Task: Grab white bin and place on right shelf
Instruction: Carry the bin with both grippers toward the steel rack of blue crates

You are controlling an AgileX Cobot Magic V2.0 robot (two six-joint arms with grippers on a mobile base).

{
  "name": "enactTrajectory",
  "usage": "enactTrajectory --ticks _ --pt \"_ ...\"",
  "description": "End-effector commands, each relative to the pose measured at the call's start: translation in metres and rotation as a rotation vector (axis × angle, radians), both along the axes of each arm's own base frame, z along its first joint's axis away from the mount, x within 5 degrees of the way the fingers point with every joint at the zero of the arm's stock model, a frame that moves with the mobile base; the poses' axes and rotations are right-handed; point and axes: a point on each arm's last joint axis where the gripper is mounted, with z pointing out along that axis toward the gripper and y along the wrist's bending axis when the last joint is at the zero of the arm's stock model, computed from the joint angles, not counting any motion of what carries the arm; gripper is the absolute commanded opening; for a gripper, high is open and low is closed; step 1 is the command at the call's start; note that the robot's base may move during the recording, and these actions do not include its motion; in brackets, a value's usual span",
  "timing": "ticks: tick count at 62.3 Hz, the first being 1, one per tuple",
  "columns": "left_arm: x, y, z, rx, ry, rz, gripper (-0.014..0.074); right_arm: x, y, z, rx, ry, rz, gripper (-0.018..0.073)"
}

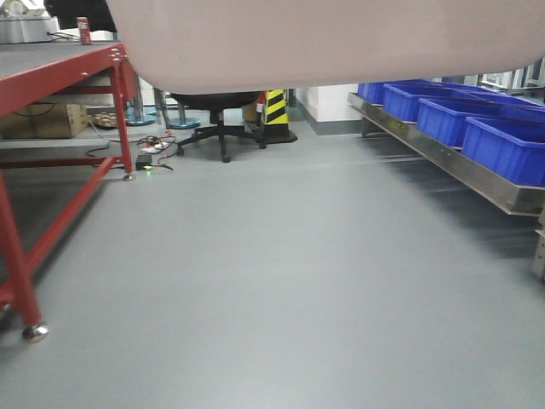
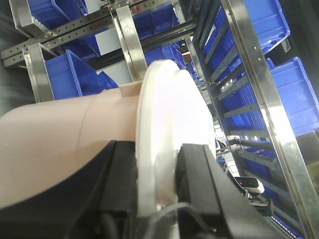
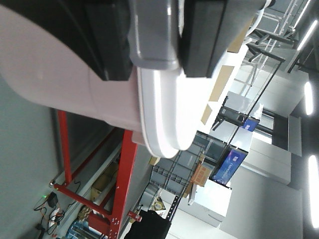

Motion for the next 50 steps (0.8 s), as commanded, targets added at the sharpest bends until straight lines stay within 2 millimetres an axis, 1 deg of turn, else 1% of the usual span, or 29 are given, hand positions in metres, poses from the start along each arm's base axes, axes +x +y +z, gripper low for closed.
enactTrajectory --ticks 1,50 --pt "-0.0461 -0.0221 0.0342 -0.102 -0.163 -0.371 -0.0127 -0.0171 0.0209 0.03 0.084 -0.141 0.206 0.006" --pt "-0.0461 -0.0221 0.0342 -0.102 -0.163 -0.371 -0.0127 -0.0171 0.0209 0.03 0.084 -0.14 0.206 0.006"
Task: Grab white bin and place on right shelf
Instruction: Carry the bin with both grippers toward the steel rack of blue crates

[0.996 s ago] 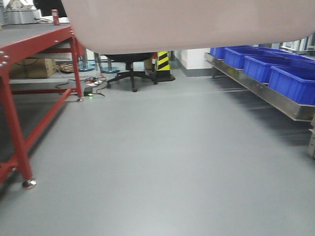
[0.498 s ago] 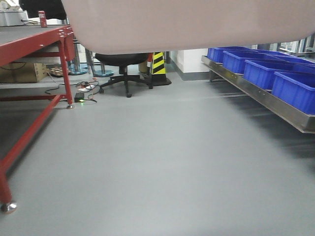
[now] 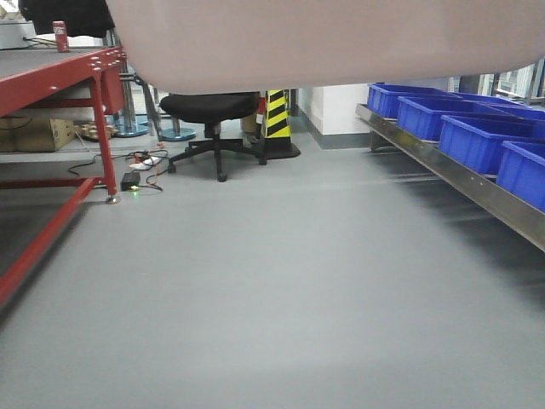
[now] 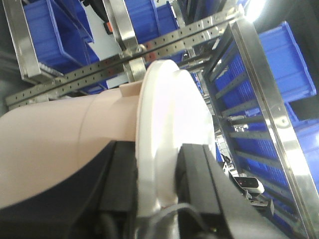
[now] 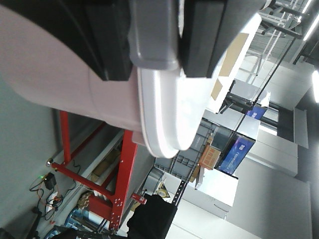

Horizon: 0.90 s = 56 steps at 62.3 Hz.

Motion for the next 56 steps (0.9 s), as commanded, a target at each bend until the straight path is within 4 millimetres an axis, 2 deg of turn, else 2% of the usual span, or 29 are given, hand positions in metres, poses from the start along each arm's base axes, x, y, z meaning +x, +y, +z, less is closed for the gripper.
enactTrajectory --ticks 1,56 --pt "-0.046 -0.0221 0.0343 -0.103 -0.163 -0.371 -0.0127 -0.0171 0.0209 0.03 0.084 -0.14 0.206 0.006" --pt "-0.0459 -0.0221 0.0343 -0.103 -0.163 -0.369 -0.0127 -0.017 0.0208 0.0299 0.084 -0.14 0.204 0.006"
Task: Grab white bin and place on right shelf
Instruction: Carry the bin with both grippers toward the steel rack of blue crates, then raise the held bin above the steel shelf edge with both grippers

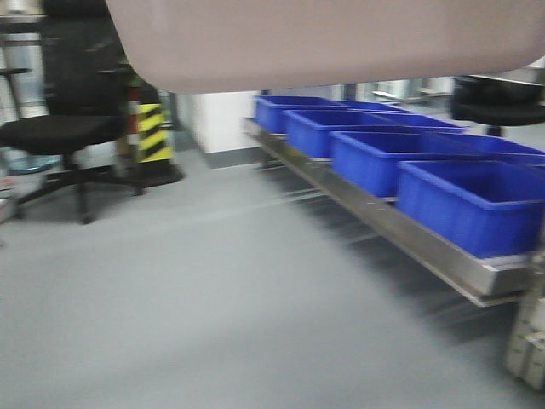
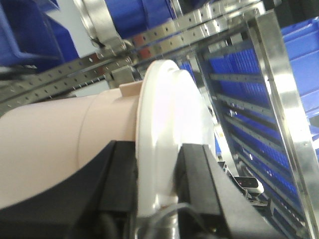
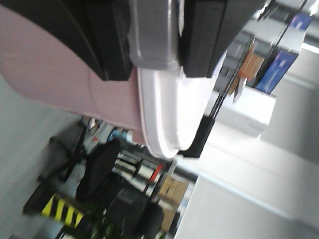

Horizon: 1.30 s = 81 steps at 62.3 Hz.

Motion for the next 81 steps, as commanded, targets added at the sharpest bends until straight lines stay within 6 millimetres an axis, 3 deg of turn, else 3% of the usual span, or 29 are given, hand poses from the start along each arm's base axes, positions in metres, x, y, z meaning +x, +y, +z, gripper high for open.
enactTrajectory --ticks 1,81 --pt "-0.0459 -0.0221 0.0343 -0.103 -0.163 -0.369 -0.0127 -0.0169 0.0207 0.0298 0.082 -0.139 0.203 0.006" --pt "-0.0455 -0.022 0.0342 -0.102 -0.162 -0.365 -0.0127 -0.0158 0.0195 0.0293 0.08 -0.134 0.185 0.006"
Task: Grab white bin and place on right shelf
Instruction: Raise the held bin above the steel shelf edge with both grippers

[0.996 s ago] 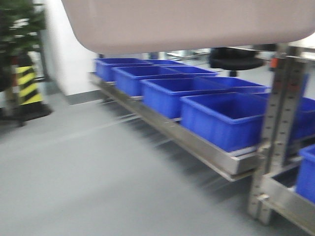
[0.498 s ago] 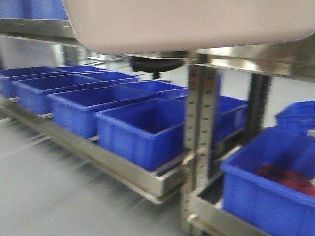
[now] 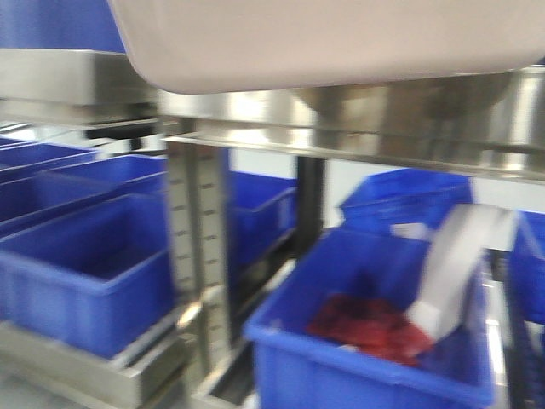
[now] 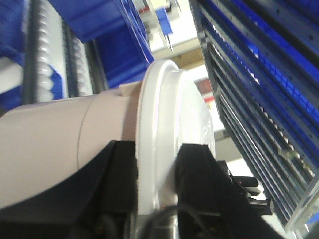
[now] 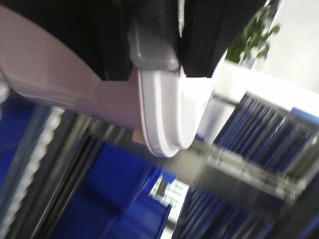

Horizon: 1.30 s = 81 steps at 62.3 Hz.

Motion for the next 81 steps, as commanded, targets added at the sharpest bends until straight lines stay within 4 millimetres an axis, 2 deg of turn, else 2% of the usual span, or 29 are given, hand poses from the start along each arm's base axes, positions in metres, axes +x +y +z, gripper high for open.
enactTrajectory --ticks 1,81 --pt "-0.0454 -0.0216 0.0342 -0.102 -0.162 -0.364 -0.0127 -0.0161 0.0201 0.0295 0.081 -0.136 0.192 0.006" --pt "-0.0454 -0.0216 0.0342 -0.102 -0.162 -0.364 -0.0127 -0.0159 0.0199 0.0294 0.081 -0.135 0.189 0.006"
